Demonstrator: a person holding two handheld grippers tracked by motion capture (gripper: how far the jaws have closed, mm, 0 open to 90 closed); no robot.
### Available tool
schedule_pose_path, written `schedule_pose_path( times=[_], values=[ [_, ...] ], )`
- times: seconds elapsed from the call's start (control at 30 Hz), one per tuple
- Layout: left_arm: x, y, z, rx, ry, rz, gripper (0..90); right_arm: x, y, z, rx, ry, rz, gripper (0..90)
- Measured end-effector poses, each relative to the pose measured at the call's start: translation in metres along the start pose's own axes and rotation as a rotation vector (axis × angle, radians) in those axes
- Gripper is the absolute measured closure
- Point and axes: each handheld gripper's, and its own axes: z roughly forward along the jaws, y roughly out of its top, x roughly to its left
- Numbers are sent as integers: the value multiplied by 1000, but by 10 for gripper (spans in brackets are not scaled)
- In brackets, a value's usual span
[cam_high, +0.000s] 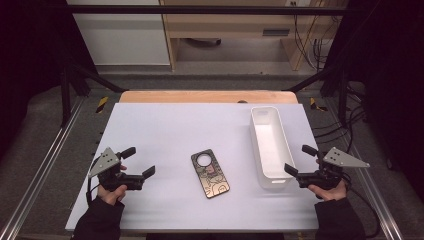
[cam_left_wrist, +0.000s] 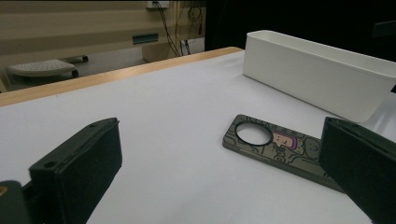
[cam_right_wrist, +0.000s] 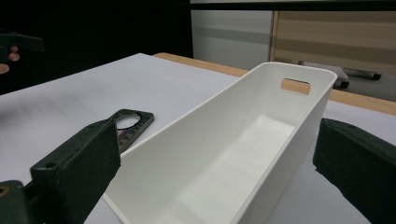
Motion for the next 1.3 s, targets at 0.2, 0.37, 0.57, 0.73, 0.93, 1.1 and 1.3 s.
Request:
schedule_pose_path(
  times=[0.2, 0.37, 0.57, 0.73, 0.93, 1.1, 1.3],
  values=[
    [-2, 1, 2, 5, -5, -2, 0, 1, 0, 0, 1, 5, -4, 12],
    [-7, 4, 5, 15, -11, 3, 0, 1, 0, 0, 6, 3, -8, 10],
    [-12, 8, 10, 28, -19, -2, 0, 1, 1, 0, 8, 4, -9, 9],
    [-19, 12, 16, 46, -24, -5, 0, 1, 1, 0, 10, 3, -11, 8],
    [-32, 15, 29, 100, -30, -7, 0, 2, 1, 0, 11, 2, -12, 8],
    [-39, 17, 37, 130, -47, -16, 18, 1, 1, 0, 12, 2, -13, 8],
    [-50, 19, 50, 148, -78, -32, 147, 1, 1, 0, 13, 1, -12, 8]
  ],
)
